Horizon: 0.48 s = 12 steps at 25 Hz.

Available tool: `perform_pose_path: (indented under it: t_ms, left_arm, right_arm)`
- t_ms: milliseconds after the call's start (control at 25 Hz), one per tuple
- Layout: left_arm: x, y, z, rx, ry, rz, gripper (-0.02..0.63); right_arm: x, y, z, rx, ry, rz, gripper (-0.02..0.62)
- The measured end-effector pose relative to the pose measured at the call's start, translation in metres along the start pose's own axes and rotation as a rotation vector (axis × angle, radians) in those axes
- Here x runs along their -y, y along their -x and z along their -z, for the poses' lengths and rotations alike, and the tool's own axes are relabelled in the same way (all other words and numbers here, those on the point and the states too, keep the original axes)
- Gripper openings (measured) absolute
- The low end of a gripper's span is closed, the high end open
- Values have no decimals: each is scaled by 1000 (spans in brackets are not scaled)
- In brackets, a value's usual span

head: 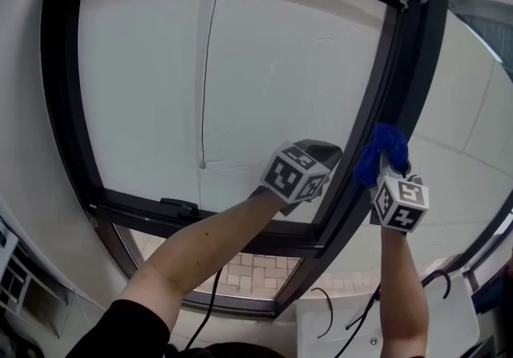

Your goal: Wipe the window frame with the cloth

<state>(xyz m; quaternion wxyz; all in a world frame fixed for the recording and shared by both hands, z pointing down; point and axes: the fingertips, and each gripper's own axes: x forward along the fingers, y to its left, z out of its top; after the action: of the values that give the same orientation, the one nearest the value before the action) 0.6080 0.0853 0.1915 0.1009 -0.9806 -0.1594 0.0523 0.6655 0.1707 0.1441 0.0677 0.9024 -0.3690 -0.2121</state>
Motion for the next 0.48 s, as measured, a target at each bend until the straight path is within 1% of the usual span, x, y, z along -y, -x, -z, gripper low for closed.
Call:
perform_pose_path:
  t_ms: [240, 480]
  left_arm:
    - [7, 0, 26, -24, 41, 2, -8]
    - [13, -2, 67, -93, 78, -30, -8]
  right_arm:
    - [-8, 10, 29, -35, -17, -6, 77]
    - [-16, 20, 59, -74, -36, -12, 78]
